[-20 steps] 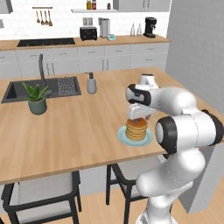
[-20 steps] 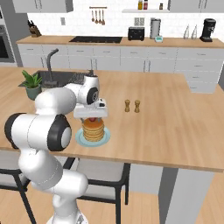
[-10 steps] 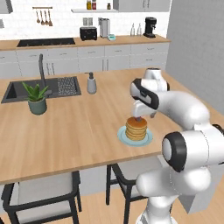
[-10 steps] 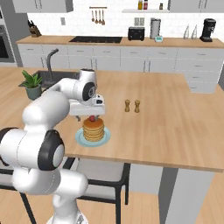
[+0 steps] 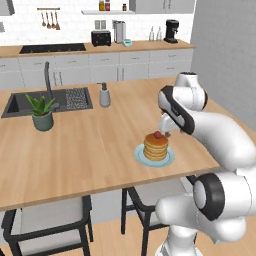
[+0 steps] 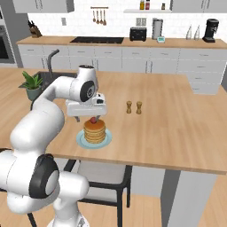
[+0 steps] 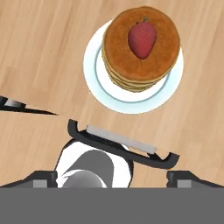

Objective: Take the strawberry from the fridge and place it on top of the pancake, located on the dining counter.

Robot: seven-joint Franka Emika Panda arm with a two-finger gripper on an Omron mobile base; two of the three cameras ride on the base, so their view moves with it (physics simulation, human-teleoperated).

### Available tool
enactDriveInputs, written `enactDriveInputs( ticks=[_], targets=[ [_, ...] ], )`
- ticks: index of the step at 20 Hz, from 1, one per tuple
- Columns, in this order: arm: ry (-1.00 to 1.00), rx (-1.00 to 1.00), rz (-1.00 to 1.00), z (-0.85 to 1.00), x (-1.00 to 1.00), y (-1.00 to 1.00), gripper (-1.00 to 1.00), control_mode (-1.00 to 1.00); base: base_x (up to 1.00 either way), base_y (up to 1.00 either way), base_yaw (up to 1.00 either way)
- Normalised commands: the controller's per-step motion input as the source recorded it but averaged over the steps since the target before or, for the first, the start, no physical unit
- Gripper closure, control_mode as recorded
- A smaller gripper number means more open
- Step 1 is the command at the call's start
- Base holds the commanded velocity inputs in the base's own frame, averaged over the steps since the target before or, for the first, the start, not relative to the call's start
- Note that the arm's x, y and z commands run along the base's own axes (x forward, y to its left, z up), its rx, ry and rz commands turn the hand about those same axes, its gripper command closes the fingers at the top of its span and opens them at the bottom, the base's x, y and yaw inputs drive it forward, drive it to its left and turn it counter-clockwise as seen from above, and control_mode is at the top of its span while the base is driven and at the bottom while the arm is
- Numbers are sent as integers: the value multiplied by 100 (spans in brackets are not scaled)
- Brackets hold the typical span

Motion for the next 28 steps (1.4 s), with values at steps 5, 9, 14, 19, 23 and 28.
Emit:
enactDriveInputs(
  ticks=[5, 9, 14, 19, 23, 28],
  targets=[
    [-2, 0, 0, 17, -16, -9, -100, -100, 0, 0, 0],
    [-5, 0, 0, 0, -2, 0, -100, -100, 0, 0, 0],
    [-3, 0, 0, 0, -3, 0, -100, -100, 0, 0, 0],
    [0, 0, 0, 0, 0, 0, -100, -100, 0, 0, 0],
    [0, 0, 0, 0, -1, 0, -100, -100, 0, 0, 0],
    [0, 0, 0, 0, -5, 0, -100, -100, 0, 0, 0]
  ],
)
